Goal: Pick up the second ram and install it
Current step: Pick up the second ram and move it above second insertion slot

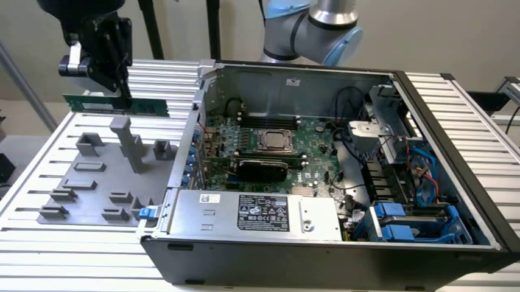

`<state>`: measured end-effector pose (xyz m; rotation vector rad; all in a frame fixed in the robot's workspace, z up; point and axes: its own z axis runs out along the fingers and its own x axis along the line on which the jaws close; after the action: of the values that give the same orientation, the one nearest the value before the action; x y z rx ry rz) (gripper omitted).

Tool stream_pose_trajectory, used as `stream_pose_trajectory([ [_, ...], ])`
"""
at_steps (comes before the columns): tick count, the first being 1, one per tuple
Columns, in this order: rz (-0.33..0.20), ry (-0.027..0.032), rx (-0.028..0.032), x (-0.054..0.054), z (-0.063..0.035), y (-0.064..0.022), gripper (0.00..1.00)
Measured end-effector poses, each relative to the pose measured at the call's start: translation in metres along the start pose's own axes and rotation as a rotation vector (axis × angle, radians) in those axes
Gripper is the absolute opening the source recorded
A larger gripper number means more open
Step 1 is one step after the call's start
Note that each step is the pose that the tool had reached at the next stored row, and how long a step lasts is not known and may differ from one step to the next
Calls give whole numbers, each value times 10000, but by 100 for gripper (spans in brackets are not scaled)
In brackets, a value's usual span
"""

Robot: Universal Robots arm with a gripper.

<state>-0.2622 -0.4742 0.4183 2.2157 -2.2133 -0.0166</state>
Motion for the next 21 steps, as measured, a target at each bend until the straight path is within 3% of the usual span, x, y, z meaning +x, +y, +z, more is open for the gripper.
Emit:
stream_pose_trajectory([
  [11,-1,-65,0,-50,-7,-499,14],
  [21,-1,-71,0,-173,22,-956,14],
])
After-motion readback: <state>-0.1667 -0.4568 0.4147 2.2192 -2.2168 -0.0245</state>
